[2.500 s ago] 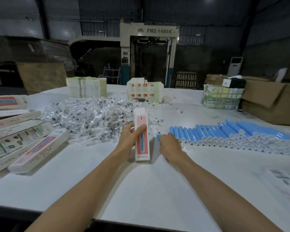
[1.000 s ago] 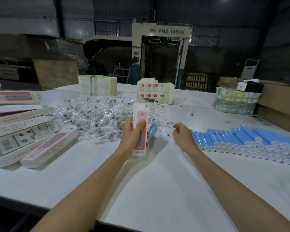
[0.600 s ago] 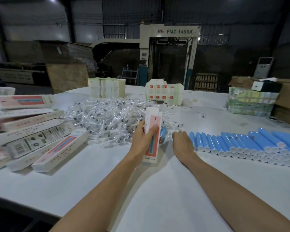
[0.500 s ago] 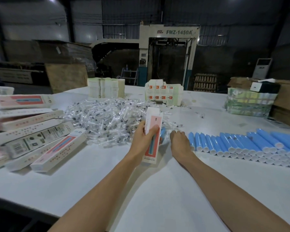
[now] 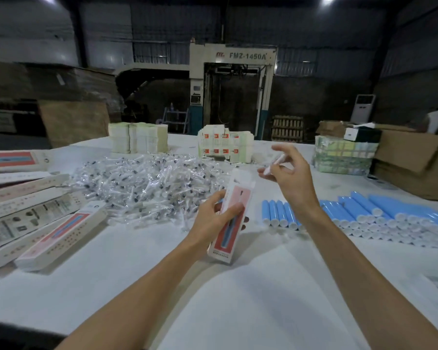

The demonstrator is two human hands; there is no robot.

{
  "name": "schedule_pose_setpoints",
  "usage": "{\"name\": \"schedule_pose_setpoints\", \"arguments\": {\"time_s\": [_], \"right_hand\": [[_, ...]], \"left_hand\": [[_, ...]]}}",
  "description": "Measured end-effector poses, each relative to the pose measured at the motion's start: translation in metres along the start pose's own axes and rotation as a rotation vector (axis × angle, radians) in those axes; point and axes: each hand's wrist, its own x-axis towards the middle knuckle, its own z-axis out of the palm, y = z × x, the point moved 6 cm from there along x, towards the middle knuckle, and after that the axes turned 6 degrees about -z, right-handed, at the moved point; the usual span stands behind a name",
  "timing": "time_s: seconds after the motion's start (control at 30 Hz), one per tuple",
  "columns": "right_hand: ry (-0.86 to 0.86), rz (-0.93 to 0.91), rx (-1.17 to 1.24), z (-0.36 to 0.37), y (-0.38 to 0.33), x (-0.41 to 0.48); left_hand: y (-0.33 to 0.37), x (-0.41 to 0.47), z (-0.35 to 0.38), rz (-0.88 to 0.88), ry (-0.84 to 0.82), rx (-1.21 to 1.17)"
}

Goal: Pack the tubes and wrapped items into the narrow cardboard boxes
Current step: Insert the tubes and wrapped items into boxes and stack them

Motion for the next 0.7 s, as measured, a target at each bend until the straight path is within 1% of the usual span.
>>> {"name": "schedule_pose_setpoints", "arguments": {"time_s": [0.03,0.07,0.17,0.3,0.4,0.53,0.7], "right_hand": [[-0.016,-0.005,0.038,0.002,-0.006,0.001],[-0.029,-0.017,0.025,0.004,-0.01,0.001],[-0.068,-0.059,-0.108,0.011,-0.016,0.0],[-0.163,-0.005,-0.155,0.019,-0.01,-0.001],[-0.229,-0.035,-0.248,0.021,-0.007,-0.003],[-0.243,-0.054,-0.245,0.021,-0.01,-0.003],[-0.272,0.022,-0.228,0.025,-0.012,-0.006]], "left_hand": [[0.001,-0.002,0.003,0.011,-0.01,0.01],[0.002,-0.003,0.006,0.021,-0.018,0.012],[0.003,-0.006,0.009,0.028,-0.031,0.009],[0.007,-0.007,0.01,0.041,-0.038,-0.002],[0.005,-0.008,0.011,0.04,-0.05,-0.011],[0.007,-0.009,0.011,0.054,-0.063,0.009],[0.008,-0.01,0.014,0.071,-0.074,0.034]]}}
